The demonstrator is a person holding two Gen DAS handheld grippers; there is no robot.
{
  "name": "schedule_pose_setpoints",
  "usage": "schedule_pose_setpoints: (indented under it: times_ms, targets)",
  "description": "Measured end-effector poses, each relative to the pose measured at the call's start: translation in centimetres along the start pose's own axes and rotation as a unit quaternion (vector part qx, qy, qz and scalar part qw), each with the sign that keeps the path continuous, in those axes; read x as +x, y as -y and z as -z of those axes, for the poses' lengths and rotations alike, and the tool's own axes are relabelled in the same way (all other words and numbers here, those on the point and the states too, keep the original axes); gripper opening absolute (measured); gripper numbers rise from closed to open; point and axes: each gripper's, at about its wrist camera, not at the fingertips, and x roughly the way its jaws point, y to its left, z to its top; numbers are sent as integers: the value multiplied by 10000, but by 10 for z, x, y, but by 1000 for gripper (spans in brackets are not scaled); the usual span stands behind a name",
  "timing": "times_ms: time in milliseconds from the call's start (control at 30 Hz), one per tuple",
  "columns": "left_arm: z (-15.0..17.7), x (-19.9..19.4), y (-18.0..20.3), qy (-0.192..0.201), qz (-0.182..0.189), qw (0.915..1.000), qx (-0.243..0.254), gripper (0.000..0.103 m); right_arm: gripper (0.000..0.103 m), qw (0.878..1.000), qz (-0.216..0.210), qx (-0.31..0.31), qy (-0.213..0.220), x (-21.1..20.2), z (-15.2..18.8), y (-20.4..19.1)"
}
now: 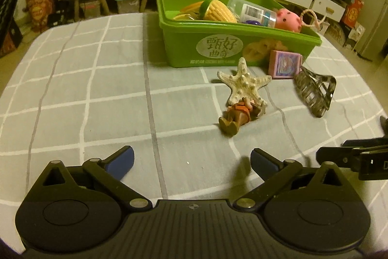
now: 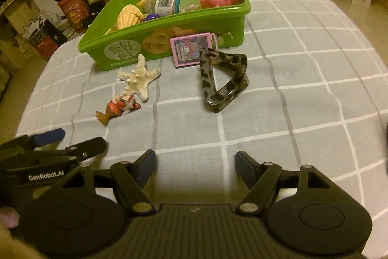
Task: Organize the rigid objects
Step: 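Withdraw both tools from the bin toward the remaining toys, then grasp the orange figurine with the left gripper while the right grasps the leopard-print hair clip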
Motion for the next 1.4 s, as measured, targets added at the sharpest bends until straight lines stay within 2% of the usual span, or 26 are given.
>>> schedule_pose_setpoints:
  times_ms: [133, 233, 367, 400, 500, 567, 700, 967, 1167, 1333, 1400]
  targets:
    - [3, 3, 5, 81, -128, 9996, 222, 101, 51, 9991, 169, -303, 230, 0, 7, 2]
    - [6, 5, 12, 227, -217, 9984, 463, 101, 59, 9981, 251, -411, 376, 1, 12, 6]
    - [9, 7, 13, 411, -171, 9978, 490, 101, 81, 9980, 108, -408, 473, 1, 17, 12]
    - [9, 7, 13, 460, -164, 9975, 502, 101, 83, 9978, 107, -465, 460, 3, 18, 11]
    - [12, 8, 14, 582, -184, 9970, 469, 102, 83, 9916, 412, -1115, 514, 8, 26, -4]
    - [10, 9, 16, 581, -195, 9971, 455, 102, 83, 9928, 433, -936, 614, 7, 29, -4]
    - [3, 11, 15, 425, -146, 9977, 510, 102, 83, 9943, 442, -834, 488, 9, 20, 1]
    - [2, 13, 18, 475, -133, 9966, 667, 102, 82, 9942, 491, -414, 861, 15, 6, 21]
    - [2, 12, 26, 652, 15, 9937, 910, 92, 76, 9931, 471, -65, 1076, 19, -6, 34]
    - [0, 13, 29, 669, 212, 9932, 924, 83, 71, 9929, 499, -55, 1076, 21, -13, 33]
    - [0, 14, 29, 707, 278, 9927, 934, 82, 68, 9928, 566, -100, 1054, 23, -15, 30]
